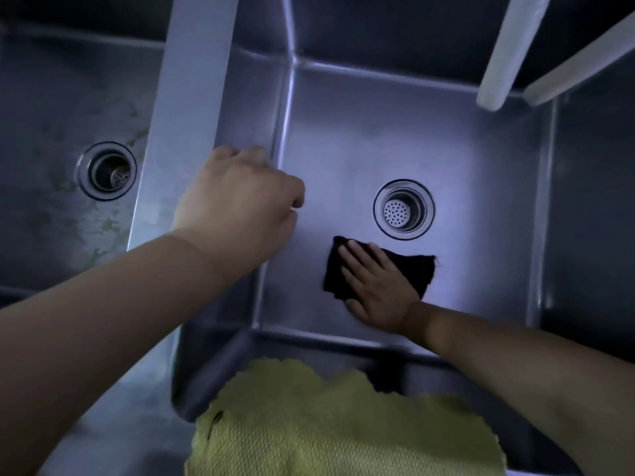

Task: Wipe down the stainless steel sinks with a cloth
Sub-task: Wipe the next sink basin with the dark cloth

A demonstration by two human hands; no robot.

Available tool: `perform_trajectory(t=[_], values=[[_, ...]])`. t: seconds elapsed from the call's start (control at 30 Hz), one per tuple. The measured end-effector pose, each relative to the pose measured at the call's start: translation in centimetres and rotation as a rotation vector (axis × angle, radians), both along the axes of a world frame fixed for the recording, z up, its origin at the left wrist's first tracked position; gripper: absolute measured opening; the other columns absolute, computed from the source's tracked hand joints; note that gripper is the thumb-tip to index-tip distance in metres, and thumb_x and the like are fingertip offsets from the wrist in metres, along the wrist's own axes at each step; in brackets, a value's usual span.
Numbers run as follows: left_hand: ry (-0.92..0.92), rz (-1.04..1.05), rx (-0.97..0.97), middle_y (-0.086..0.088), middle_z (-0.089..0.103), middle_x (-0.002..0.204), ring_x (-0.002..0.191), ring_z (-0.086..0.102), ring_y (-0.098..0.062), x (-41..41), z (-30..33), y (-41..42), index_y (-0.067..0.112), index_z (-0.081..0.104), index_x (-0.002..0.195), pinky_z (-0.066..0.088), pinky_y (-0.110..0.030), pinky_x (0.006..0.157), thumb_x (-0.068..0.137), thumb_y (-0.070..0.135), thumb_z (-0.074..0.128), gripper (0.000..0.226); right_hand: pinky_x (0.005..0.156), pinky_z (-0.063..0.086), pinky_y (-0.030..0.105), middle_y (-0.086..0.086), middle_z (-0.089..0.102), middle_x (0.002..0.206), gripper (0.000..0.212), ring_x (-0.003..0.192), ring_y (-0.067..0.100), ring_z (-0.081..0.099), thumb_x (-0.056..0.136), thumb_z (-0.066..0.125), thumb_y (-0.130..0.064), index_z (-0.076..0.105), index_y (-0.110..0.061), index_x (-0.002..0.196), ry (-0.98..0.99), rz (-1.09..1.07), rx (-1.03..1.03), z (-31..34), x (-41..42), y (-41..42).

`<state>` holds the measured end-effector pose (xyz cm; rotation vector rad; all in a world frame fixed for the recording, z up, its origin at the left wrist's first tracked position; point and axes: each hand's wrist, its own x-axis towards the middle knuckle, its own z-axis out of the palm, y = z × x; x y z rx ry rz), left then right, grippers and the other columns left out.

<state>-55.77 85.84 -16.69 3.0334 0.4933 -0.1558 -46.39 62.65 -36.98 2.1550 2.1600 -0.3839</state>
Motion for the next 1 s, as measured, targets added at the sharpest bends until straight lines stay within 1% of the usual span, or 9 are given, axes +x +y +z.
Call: perform_trajectory(t=[0.13,0.33,0.4,0.47,0.53,0.63,0.8,0.9,1.0], values=[[0.023,0.016,0.026,-0.006,0.064,0.088,0.092,0.056,-0.029,0.0,-0.4,0.0,0.027,0.070,0.096,0.031,-0.033,0.082,0.084,0.029,0.055,0.019,0.116,0.012,0.054,0.015,0.024,0.155,0.062,0.144,0.034,0.016,0.085,0.042,-0.046,0.049,-0.010,0.135,0.037,0.169,0.007,-0.3,-3.9,4.7],[0.081,0.039,0.043,-0.007,0.058,0.085,0.092,0.056,-0.032,0.0,-0.4,-0.3,0.026,0.069,0.095,0.038,-0.036,0.082,0.084,0.028,0.053,0.019,0.115,-0.007,0.049,0.010,0.015,0.158,0.058,0.146,0.029,0.008,0.092,0.042,-0.045,0.041,-0.016,0.142,0.047,0.376,0.010,-0.4,-6.3,6.5],[0.093,-0.018,0.077,-0.008,0.060,0.082,0.089,0.056,-0.032,0.1,-0.2,-0.5,0.022,0.069,0.089,0.037,-0.035,0.078,0.083,0.029,0.053,0.018,0.118,-0.003,0.050,0.009,0.017,0.157,0.056,0.146,0.029,0.008,0.093,0.045,-0.042,0.042,-0.014,0.141,0.118,0.472,-0.002,-0.4,-5.4,5.4],[0.144,-0.207,0.144,-0.006,0.063,0.075,0.083,0.056,-0.030,-0.2,-0.1,-1.1,0.018,0.067,0.079,0.040,-0.035,0.072,0.082,0.029,0.054,0.017,0.117,0.009,0.053,0.010,0.024,0.155,0.053,0.145,0.030,0.015,0.091,0.052,-0.038,0.048,-0.011,0.137,0.200,0.501,0.016,0.0,-3.9,3.4],[0.205,-0.382,0.159,-0.005,0.064,0.064,0.073,0.057,-0.030,-0.3,-0.4,-2.6,0.015,0.063,0.067,0.044,-0.035,0.065,0.076,0.024,0.061,0.013,0.115,0.017,0.055,0.012,0.033,0.151,0.051,0.143,0.031,0.024,0.088,0.058,-0.035,0.055,-0.009,0.131,0.238,0.487,0.049,0.3,-1.8,0.3],[0.251,-0.465,0.063,-0.004,0.063,0.060,0.070,0.059,-0.028,0.3,-1.8,-5.5,0.014,0.064,0.065,0.046,-0.033,0.061,0.072,0.018,0.068,0.009,0.112,0.025,0.057,0.013,0.040,0.147,0.049,0.139,0.033,0.031,0.086,0.059,-0.039,0.061,-0.007,0.124,0.232,0.446,0.076,0.3,2.1,-4.7],[0.329,-0.362,-0.041,0.000,0.065,0.093,0.099,0.052,-0.023,3.1,-5.8,-9.2,0.020,0.062,0.100,0.041,-0.032,0.075,0.091,0.025,0.043,0.022,0.110,0.028,0.057,0.012,0.040,0.147,0.049,0.138,0.034,0.033,0.082,0.060,-0.043,0.065,-0.009,0.118,0.112,0.358,0.039,0.3,8.7,-9.7],[0.385,-0.313,-0.070,0.002,0.063,0.101,0.102,0.048,-0.021,5.1,-7.9,-10.6,0.022,0.058,0.104,0.037,-0.031,0.075,0.091,0.026,0.042,0.021,0.110,0.024,0.056,0.013,0.041,0.146,0.053,0.137,0.033,0.035,0.081,0.053,-0.045,0.065,-0.009,0.117,0.015,0.280,0.030,0.2,12.3,-10.5],[0.455,-0.268,-0.067,0.001,0.060,0.110,0.103,0.050,-0.023,6.3,-9.7,-11.4,0.021,0.056,0.108,0.038,-0.032,0.078,0.087,0.021,0.048,0.023,0.110,0.022,0.055,0.015,0.040,0.146,0.058,0.136,0.035,0.036,0.075,0.064,-0.043,0.063,-0.005,0.119,-0.025,0.132,0.041,0.0,15.8,-9.7]])
